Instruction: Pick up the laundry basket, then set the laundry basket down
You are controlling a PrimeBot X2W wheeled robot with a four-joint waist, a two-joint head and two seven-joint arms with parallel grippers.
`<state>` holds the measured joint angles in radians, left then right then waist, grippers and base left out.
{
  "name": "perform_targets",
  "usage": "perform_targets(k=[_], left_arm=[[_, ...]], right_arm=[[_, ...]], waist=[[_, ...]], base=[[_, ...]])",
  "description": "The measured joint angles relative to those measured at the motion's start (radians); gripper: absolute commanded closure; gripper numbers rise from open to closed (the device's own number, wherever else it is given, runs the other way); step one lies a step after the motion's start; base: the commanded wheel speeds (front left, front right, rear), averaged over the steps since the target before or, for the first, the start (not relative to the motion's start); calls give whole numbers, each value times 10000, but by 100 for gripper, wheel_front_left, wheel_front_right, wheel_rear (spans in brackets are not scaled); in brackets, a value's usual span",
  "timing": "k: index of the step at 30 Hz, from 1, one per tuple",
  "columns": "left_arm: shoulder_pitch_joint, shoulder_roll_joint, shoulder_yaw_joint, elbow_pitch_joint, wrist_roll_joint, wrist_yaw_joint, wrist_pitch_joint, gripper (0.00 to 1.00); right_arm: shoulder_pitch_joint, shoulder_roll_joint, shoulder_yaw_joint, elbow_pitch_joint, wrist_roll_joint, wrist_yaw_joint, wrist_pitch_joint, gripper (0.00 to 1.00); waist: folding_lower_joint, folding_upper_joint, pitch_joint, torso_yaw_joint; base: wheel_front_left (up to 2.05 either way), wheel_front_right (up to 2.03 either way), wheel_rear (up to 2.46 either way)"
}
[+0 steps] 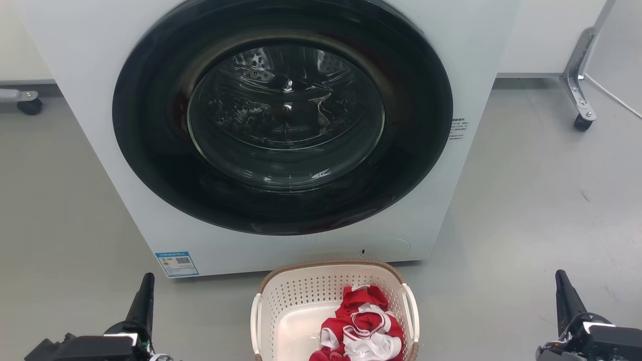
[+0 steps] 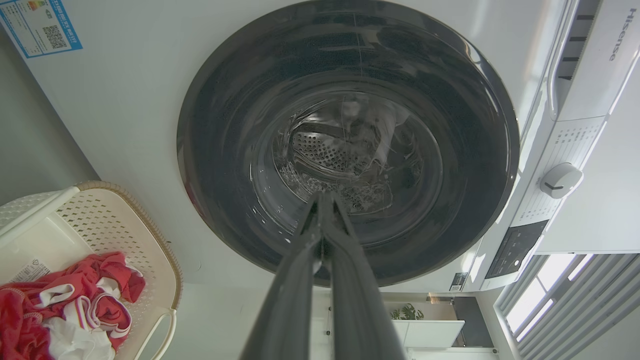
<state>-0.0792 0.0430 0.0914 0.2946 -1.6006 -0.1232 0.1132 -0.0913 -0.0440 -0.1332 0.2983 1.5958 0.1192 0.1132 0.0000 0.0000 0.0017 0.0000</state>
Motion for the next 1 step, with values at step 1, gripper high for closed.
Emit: perform_targets(k=[1], left_arm=[[0,0,0,0,0,0,0,100]], right_arm=[[0,0,0,0,0,0,0,100]], waist=[[0,0,0,0]], base=[[0,0,0]])
